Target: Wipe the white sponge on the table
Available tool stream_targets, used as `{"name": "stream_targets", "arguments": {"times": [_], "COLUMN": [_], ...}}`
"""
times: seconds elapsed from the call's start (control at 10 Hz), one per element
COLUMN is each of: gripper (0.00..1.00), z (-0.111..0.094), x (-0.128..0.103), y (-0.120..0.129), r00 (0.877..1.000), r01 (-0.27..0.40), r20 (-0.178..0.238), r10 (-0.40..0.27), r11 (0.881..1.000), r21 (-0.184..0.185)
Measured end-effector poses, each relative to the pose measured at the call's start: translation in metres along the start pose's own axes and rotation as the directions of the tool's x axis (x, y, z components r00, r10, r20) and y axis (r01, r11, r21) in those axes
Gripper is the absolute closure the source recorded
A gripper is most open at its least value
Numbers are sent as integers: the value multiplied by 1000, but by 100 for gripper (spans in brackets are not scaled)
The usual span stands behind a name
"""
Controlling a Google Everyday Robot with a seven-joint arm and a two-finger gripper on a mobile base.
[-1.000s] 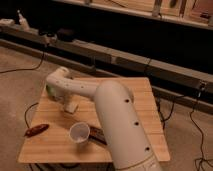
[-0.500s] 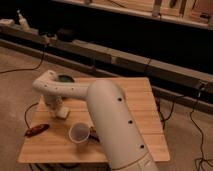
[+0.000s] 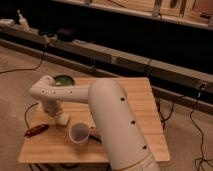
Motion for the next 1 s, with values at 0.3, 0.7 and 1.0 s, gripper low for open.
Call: {"name": "stream_targets", "arguments": {"times": [0.3, 0.7, 1.0], "gripper": [74, 74, 74], "z": [6, 1, -6], "x": [-17, -56, -88], "y": [-20, -15, 2], "r00": [999, 994, 979], "r01": [6, -96, -200], "r20": [40, 53, 34], "r10": [-5, 98, 203], "r11": [1000, 994, 977], "r21": [-17, -50, -77]}}
